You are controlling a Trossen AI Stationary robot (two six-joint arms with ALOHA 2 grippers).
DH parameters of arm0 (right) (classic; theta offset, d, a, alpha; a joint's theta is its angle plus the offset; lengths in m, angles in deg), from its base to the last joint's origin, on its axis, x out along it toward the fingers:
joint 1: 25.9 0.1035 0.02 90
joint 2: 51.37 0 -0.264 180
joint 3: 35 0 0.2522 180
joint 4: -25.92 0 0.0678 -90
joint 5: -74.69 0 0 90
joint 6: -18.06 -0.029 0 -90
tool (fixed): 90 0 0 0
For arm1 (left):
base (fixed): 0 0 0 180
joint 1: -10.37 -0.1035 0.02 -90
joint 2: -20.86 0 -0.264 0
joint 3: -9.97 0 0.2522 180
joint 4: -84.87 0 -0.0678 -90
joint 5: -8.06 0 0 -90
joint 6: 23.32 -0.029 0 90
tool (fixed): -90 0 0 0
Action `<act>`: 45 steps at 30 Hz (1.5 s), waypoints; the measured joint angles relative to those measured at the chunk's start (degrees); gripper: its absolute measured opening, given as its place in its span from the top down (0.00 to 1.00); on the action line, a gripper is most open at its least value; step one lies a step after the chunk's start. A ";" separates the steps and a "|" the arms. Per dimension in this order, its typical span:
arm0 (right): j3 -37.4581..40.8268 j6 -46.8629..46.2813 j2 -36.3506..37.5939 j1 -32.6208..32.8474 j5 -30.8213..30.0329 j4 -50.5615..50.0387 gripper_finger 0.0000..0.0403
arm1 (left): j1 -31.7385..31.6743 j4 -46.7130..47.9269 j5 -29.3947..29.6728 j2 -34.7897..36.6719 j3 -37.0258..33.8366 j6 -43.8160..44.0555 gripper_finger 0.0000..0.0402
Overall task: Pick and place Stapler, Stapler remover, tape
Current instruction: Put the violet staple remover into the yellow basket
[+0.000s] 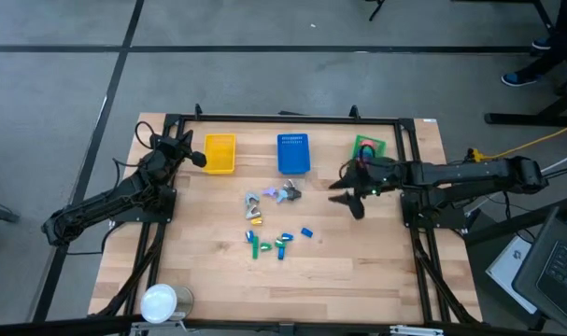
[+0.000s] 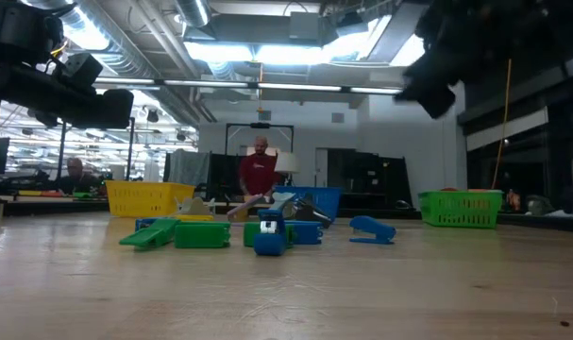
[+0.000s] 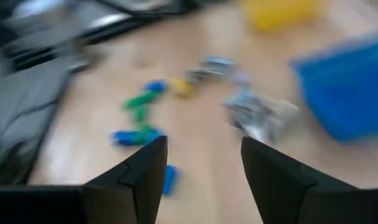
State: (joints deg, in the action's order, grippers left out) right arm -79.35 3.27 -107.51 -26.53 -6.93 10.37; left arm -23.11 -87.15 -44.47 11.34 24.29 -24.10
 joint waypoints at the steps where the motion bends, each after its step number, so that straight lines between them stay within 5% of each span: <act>1: 0.00 2.56 0.00 0.62 3.00 1.39 0.48 | -0.02 0.01 -0.01 0.00 0.00 0.00 1.00; 8: 0.00 13.97 0.02 1.93 9.15 2.98 0.48 | -0.02 0.02 0.00 0.00 0.00 0.00 1.00; 25: 0.18 11.23 0.04 1.95 12.18 -4.46 0.48 | -0.01 0.01 0.00 0.02 0.01 -0.01 1.00; 36: 18.12 7.49 8.11 1.95 12.22 15.36 0.48 | 0.00 0.02 -0.02 0.02 0.01 0.00 1.00; 45: 25.55 7.75 20.82 1.93 11.01 18.25 0.48 | -0.02 0.02 0.00 0.00 0.02 0.00 1.00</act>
State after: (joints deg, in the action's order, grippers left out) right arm -53.80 11.03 -86.69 -24.60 4.08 28.62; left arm -23.13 -87.13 -44.47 11.34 24.31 -24.10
